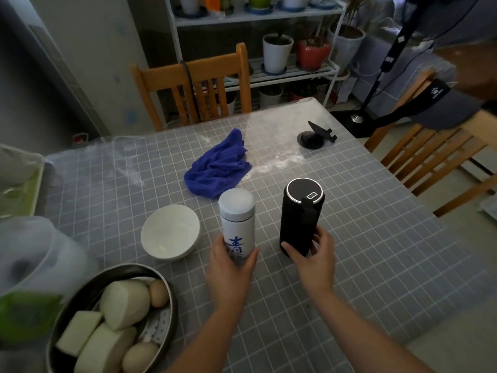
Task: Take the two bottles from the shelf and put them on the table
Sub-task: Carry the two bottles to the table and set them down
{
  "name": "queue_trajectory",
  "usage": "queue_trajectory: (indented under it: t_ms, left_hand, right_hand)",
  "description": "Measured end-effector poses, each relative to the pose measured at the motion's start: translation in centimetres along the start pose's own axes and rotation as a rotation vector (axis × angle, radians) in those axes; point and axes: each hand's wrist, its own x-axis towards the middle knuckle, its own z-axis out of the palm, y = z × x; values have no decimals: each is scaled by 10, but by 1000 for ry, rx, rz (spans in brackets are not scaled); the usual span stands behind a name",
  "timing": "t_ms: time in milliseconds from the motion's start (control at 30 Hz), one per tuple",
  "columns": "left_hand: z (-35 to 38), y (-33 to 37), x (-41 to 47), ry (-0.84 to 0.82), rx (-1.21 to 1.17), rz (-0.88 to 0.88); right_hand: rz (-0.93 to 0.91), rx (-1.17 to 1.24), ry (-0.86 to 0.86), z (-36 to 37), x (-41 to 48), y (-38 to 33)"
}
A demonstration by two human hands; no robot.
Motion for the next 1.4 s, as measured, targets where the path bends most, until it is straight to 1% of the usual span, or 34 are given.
queue_trajectory:
  t_ms: [333, 567, 700, 867, 1167, 1300, 1400]
  left_hand:
    - [5, -6, -5, 44, 3, 16]
    - [3, -8, -4, 28, 4, 34]
    - [3, -8, -8, 23, -6, 50]
    - [2, -8, -8, 5, -17, 43]
    - [0, -4, -9, -29, -49, 18]
    - [-1, 0, -10, -51, -79, -1]
    - [-6, 2, -12, -112, -25, 2]
  right_hand:
    - [-1, 45, -2, -3, -2, 9]
    - [-2, 47, 15, -2, -6, 13]
    - [-2, 32, 29, 0, -6, 13]
    - [-3, 22, 6, 0, -7, 12]
    - [20, -78, -3, -2, -6, 10]
    - [32, -102, -29, -3, -5, 9]
    - [29, -133, -134, -12, -4, 4]
